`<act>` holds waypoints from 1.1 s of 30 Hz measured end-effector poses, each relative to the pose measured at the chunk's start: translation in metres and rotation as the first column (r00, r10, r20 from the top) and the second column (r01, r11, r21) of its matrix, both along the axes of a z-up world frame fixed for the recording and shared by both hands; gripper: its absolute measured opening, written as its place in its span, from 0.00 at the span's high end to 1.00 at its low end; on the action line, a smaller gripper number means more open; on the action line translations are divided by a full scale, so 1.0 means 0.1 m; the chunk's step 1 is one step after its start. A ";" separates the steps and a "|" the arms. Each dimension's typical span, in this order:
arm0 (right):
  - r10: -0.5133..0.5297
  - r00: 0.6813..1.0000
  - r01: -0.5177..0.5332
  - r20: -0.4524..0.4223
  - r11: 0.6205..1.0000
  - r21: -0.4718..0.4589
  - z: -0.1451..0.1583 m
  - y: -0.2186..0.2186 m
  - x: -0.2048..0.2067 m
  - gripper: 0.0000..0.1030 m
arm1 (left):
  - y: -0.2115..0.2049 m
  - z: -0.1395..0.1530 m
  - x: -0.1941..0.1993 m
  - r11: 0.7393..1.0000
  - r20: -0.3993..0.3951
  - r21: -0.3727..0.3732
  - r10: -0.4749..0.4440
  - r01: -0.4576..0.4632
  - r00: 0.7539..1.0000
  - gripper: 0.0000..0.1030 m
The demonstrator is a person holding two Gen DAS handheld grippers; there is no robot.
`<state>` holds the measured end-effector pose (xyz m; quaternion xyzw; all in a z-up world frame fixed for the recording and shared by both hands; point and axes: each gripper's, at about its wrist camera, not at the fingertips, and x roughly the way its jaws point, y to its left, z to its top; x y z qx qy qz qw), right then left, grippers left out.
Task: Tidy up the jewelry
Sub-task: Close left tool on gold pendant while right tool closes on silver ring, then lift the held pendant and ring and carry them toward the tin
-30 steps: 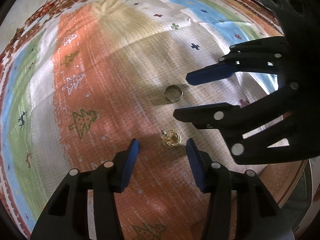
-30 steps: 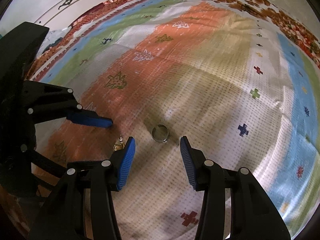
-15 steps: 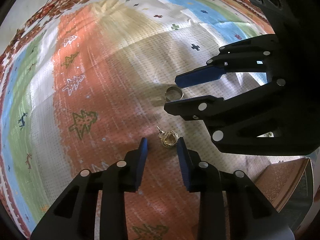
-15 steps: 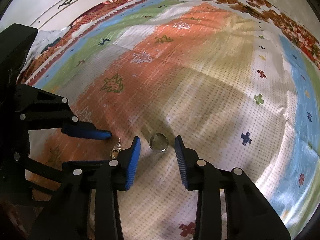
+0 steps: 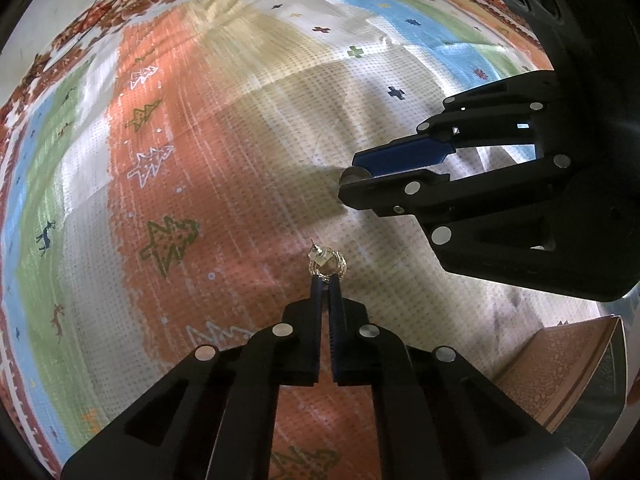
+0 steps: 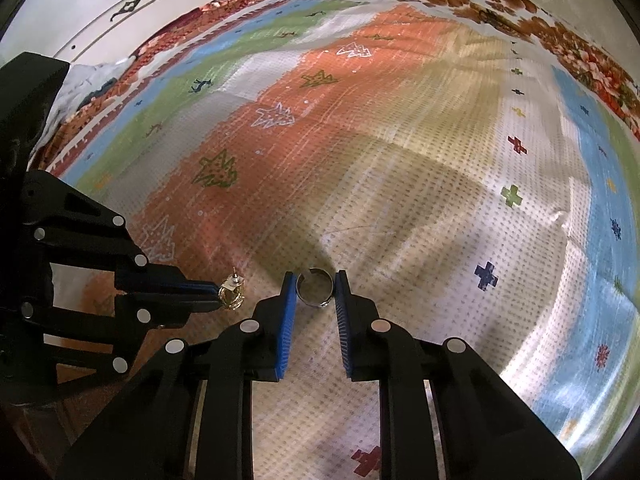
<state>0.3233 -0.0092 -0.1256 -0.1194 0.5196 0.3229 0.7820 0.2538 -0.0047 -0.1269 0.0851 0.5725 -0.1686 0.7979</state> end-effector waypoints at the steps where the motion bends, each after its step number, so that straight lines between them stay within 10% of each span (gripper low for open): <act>1: -0.001 1.000 0.001 -0.002 1.000 0.001 0.00 0.00 0.00 0.81 | 0.01 0.00 0.00 1.000 -0.003 -0.006 0.003 -0.003 1.000 0.99; 13: -0.002 1.000 0.002 0.001 1.000 0.007 0.05 -0.02 -0.02 0.81 | 0.05 0.03 0.01 1.000 0.012 0.013 0.021 -0.021 1.000 0.96; 20: -0.013 1.000 0.013 0.001 1.000 0.010 0.07 -0.06 -0.01 0.81 | 0.04 0.05 0.00 1.000 0.018 0.006 0.007 -0.007 1.000 0.61; 33: -0.039 0.999 0.039 -0.008 0.999 0.017 0.08 -0.13 0.02 0.81 | -0.05 -0.01 0.08 1.000 0.052 -0.019 -0.017 0.018 0.998 0.57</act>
